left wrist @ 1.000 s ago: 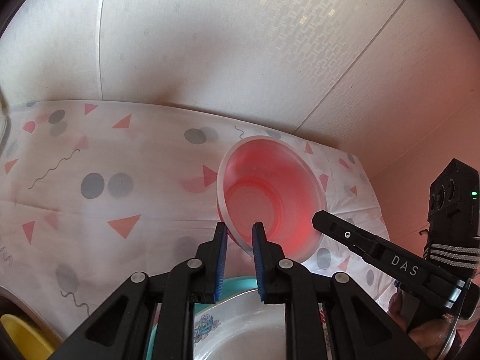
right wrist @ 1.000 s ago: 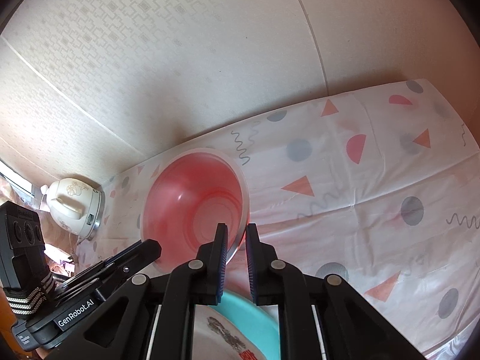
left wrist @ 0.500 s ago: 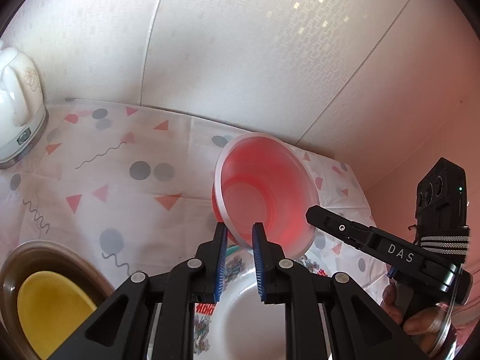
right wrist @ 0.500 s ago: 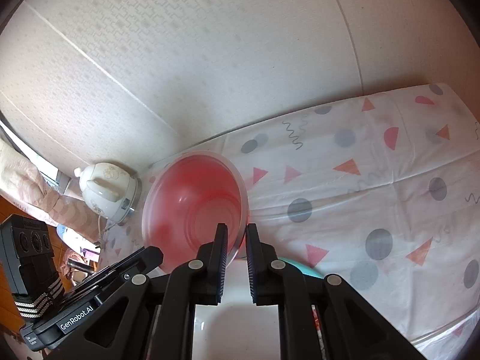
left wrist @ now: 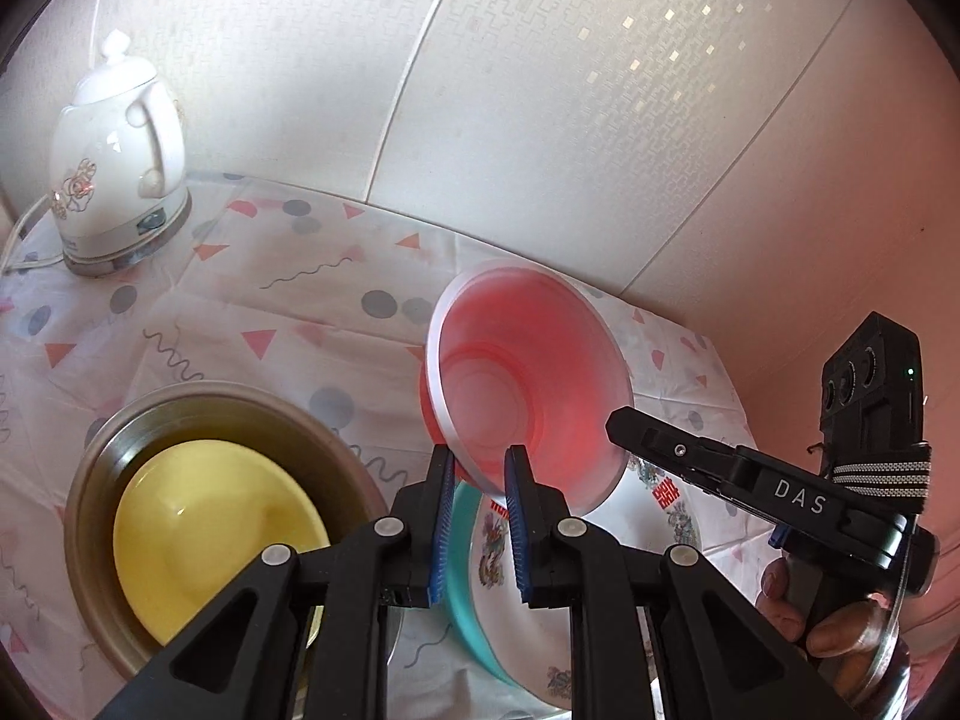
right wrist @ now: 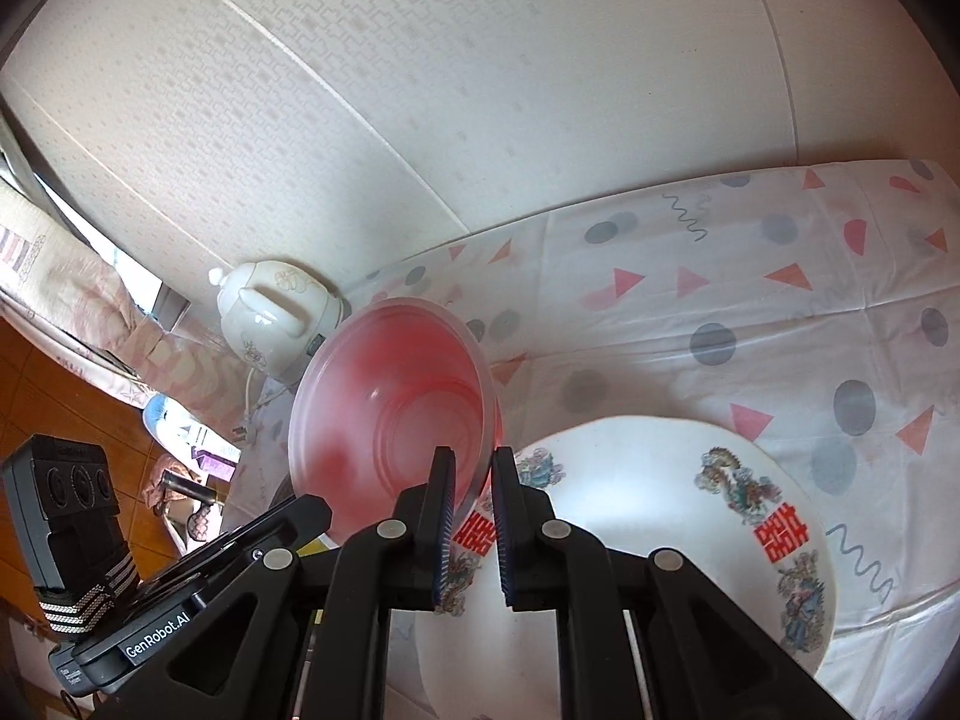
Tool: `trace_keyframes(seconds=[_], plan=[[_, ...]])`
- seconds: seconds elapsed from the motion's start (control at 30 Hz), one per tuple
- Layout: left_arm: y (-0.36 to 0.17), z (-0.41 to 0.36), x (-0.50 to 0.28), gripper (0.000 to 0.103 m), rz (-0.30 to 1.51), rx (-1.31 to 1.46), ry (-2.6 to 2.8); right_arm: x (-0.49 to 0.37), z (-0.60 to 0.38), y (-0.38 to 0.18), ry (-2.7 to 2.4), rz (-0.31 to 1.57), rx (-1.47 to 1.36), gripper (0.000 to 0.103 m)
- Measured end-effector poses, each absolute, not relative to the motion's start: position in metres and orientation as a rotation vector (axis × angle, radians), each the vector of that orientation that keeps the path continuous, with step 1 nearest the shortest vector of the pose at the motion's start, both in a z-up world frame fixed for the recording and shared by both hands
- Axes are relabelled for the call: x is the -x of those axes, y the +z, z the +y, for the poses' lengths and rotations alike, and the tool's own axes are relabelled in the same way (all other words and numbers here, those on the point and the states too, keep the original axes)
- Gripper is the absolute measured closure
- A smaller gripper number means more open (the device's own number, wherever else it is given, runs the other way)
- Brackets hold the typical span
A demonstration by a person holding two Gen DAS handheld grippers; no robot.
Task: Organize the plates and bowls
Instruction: 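Carry the red bowl over the steel bowl and lower it onto the yellow bowl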
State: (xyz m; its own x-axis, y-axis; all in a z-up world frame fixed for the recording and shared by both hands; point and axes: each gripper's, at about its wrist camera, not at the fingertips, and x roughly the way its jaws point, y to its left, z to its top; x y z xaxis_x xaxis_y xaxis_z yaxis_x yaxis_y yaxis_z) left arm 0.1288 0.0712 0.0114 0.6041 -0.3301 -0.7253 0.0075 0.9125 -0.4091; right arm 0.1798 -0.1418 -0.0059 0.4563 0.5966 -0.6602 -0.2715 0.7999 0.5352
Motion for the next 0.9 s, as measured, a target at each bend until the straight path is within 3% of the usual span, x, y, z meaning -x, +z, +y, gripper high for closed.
trace_keyframes(seconds=[0.9], plan=[[-0.007, 0.179, -0.039, 0.086, 0.898, 0.569, -0.023, -0.128, -0.026, -0.020, 0.799, 1.061, -0.251, 0.091]])
